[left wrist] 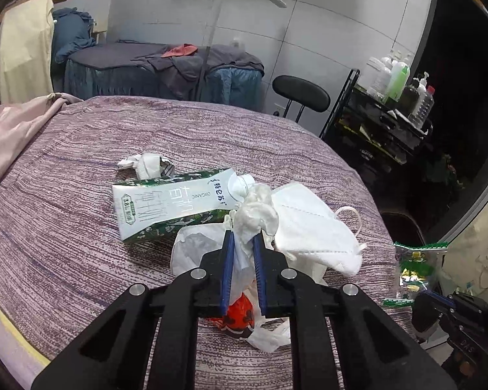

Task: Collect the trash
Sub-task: 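Grasp the white plastic bag with red item using the left tool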

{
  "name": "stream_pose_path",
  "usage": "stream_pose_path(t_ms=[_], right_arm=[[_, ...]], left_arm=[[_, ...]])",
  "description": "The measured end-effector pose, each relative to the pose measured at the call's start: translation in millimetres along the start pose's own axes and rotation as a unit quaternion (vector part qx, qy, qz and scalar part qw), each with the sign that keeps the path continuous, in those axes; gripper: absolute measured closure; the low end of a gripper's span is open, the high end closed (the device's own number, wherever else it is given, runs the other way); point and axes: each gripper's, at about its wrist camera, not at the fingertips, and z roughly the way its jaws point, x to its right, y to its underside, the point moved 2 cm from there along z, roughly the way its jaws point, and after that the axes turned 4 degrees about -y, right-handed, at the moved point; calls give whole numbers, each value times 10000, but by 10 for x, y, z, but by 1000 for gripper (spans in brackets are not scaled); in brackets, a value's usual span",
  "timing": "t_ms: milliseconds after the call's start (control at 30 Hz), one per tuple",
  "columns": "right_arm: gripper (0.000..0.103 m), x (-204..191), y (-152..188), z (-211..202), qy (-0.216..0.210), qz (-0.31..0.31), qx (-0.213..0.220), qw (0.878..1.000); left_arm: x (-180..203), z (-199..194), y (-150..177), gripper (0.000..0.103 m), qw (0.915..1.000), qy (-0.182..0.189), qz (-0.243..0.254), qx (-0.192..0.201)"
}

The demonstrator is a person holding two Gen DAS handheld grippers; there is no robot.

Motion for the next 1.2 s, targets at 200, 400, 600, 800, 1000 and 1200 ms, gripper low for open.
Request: stream_pose_path(t_ms=[200, 400, 600, 800, 1000, 1200], right_arm=[[97, 63, 11, -131, 0, 72, 135, 9999], [97, 83, 35, -215, -2, 110, 194, 9998], [97, 112, 59, -242, 3, 142, 191, 9997], [97, 121, 60, -222, -9, 184, 171, 9997], [97, 137, 86, -253, -15, 236, 204, 9995], [97, 209, 87, -355, 20, 297, 315, 9991]], left_arm=[[27, -405, -48, 98, 9990, 154, -41, 429], [3, -429, -23, 98, 9993, 70, -75, 354], [-184, -152, 265, 50, 9979, -447, -392, -262], [-41, 350, 492, 42, 9886, -910, 161, -1191], [-124, 530, 399, 77, 9863, -840, 60, -1418], [-204, 31, 452, 80, 9954, -520, -238, -771]])
